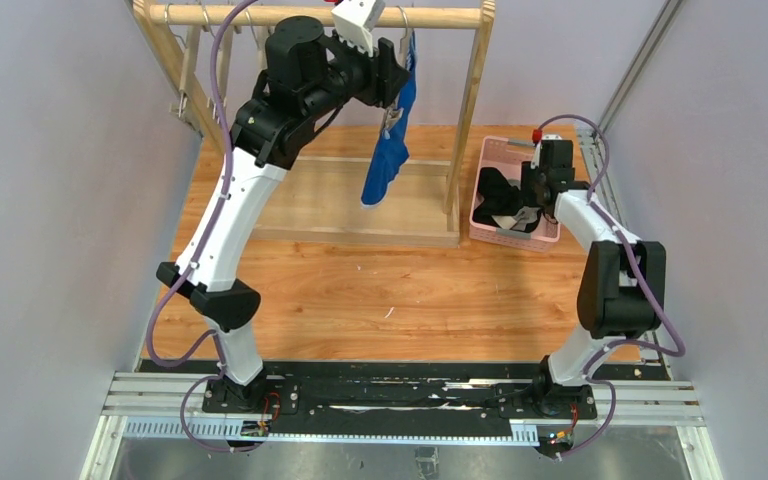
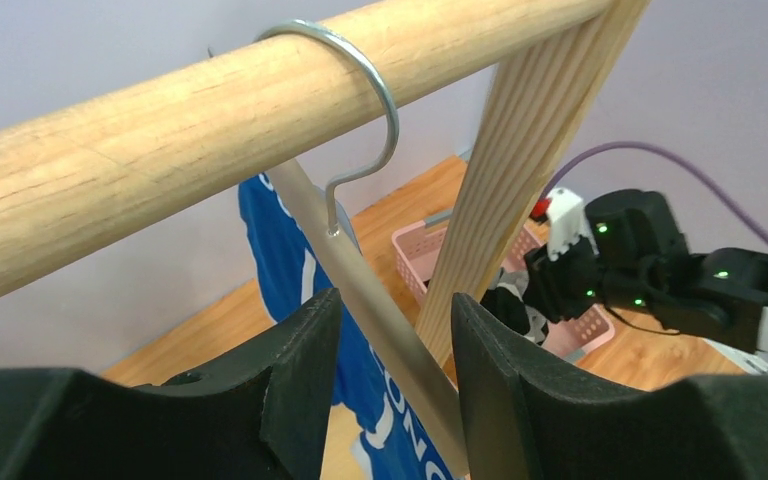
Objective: Remove the underwear clipped to the hanger
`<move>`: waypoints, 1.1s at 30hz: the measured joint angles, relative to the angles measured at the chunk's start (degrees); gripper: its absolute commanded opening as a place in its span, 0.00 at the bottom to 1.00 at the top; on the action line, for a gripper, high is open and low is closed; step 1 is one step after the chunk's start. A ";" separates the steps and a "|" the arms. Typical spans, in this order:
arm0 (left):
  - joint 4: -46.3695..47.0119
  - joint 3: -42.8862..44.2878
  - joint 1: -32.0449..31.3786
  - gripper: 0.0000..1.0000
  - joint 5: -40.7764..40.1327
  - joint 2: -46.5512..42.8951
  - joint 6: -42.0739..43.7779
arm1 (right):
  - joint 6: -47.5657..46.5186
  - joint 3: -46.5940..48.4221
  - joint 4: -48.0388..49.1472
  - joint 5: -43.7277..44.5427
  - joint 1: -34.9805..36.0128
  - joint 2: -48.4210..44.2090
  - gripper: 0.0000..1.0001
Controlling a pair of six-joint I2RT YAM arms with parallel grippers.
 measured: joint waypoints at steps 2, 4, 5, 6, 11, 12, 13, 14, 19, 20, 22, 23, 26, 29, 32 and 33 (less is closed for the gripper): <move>-0.15 -0.04 -0.07 0.52 -0.52 0.44 0.22 | 0.00 -0.39 0.09 -0.02 0.00 -2.32 0.37; -0.37 -0.15 -0.24 0.51 -1.01 0.61 0.50 | -0.02 -0.76 0.09 -0.02 0.00 -5.11 0.37; -0.37 -0.35 -0.28 0.51 -1.22 0.61 0.61 | -0.02 -0.94 0.17 0.00 0.02 -6.19 0.37; -0.39 -0.57 -0.33 0.50 -1.38 0.61 0.83 | -0.04 -1.25 0.39 -0.02 0.04 -7.50 0.37; -0.35 -2.34 -0.66 0.47 -3.02 0.61 1.53 | -0.09 -2.67 1.29 0.00 0.31 -13.88 0.38; -0.37 -2.73 -0.70 0.47 -3.32 0.61 1.68 | -0.11 -2.89 1.40 0.02 0.39 -15.13 0.39; -0.42 -3.26 -0.76 0.46 -3.78 0.61 1.90 | -0.13 -3.10 1.44 0.02 0.48 -16.26 0.39; -0.55 -3.72 -0.83 0.44 -4.28 0.61 2.12 | -0.20 -3.34 1.42 0.00 0.55 -17.42 0.39; -1.44 -4.57 -1.25 0.31 -6.51 0.61 3.17 | -0.28 -4.24 1.57 0.00 0.81 -22.10 0.40; -1.49 -4.57 -1.36 0.27 -6.99 0.61 3.41 | -0.28 -4.26 1.57 0.00 0.79 -22.67 0.41; -1.53 -4.55 -1.55 0.18 -7.61 0.61 3.80 | -0.37 -4.35 2.01 0.02 0.81 -23.63 0.40; -1.57 -4.57 -1.62 0.14 -7.91 0.61 3.93 | -0.44 -4.39 2.27 0.02 0.81 -23.87 0.41; -1.64 -4.55 -1.77 0.03 -8.46 0.61 4.42 | -0.48 -4.57 2.69 0.02 0.81 -23.93 0.41; -1.66 -4.57 -1.86 0.00 -9.16 0.61 4.81 | -0.48 -4.94 2.64 0.02 0.83 -23.65 0.41; -1.68 -4.57 -1.97 0.00 -9.88 0.55 5.27 | -0.48 -5.03 2.64 0.02 0.85 -23.28 0.41; -1.70 -4.61 -2.01 0.00 -10.21 0.50 5.38 | -0.50 -5.07 2.67 0.02 0.85 -23.15 0.41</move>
